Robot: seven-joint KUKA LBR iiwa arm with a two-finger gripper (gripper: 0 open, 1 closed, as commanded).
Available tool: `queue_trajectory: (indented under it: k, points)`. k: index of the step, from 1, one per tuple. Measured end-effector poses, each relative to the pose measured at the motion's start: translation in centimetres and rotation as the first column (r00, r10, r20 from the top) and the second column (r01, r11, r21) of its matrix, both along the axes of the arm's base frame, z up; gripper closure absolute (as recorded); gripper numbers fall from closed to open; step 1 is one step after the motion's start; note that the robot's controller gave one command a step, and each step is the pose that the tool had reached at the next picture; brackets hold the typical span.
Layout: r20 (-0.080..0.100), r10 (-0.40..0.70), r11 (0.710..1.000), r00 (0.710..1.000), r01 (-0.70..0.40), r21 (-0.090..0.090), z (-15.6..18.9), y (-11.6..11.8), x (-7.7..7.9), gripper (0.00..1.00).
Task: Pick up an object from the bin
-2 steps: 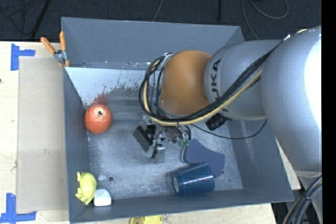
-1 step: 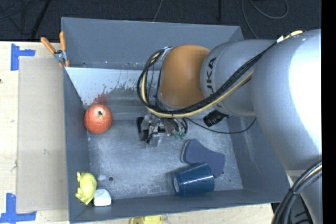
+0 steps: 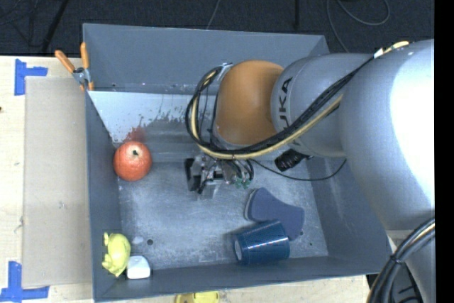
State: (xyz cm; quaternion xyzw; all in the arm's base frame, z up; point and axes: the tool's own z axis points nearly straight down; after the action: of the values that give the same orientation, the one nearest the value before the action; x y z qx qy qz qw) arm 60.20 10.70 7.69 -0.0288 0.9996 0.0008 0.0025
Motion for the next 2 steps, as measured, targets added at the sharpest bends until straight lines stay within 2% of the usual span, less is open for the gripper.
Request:
queue_trajectory:
  k: [1, 2]
  points:
    - [-0.007, -0.011, 1.0, 1.0, 0.011, -0.001, 3.6, -2.0, 1.3, 1.0]
    - [-0.006, -0.006, 1.0, 1.0, 0.006, -0.001, 3.4, -10.2, -3.1, 1.0]
